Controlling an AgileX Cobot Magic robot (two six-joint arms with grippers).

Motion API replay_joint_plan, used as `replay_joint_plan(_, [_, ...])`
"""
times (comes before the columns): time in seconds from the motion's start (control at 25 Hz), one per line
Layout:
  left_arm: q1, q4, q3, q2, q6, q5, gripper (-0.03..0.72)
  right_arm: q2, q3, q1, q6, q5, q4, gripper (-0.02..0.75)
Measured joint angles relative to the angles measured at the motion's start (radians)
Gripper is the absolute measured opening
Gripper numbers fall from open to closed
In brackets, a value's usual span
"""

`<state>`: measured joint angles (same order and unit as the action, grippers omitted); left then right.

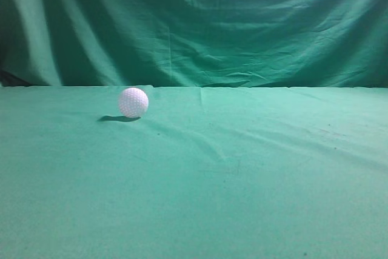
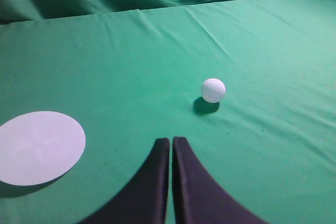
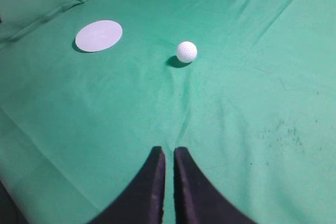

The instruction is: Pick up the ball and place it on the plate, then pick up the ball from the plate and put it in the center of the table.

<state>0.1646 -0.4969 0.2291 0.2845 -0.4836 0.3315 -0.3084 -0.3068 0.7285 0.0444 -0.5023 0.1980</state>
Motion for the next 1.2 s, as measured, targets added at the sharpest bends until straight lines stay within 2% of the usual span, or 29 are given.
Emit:
replay_joint_plan(0.24, [0.000,-0.012,0.000,0.000,0.000,0.000,0.000,0.000,0.035,0.000,0.000,0.121,0.084,0.053])
replay_joint_plan(0.44, [0.000,-0.012,0.000,0.000,0.000,0.000,0.000,0.000,0.035,0.000,0.000,0.130,0.174,0.053])
replay_joint_plan(0.6, [0.000,-0.012,0.000,0.000,0.000,0.000,0.000,0.000,0.036,0.000,0.011,0.151,0.103,0.053])
replay_joint_plan(0.84, [0.000,-0.012,0.000,0.000,0.000,0.000,0.000,0.002,0.036,-0.002,0.018,0.192,-0.091,0.053])
replay_joint_plan(0.96, [0.000,-0.012,0.000,0.000,0.000,0.000,0.000,0.008,0.037,-0.084,0.018,0.192,-0.085,0.053])
replay_joint_plan(1.2, [0.000,-0.012,0.000,0.000,0.000,0.000,0.000,0.122,0.118,-0.306,0.022,0.208,-0.073,0.053])
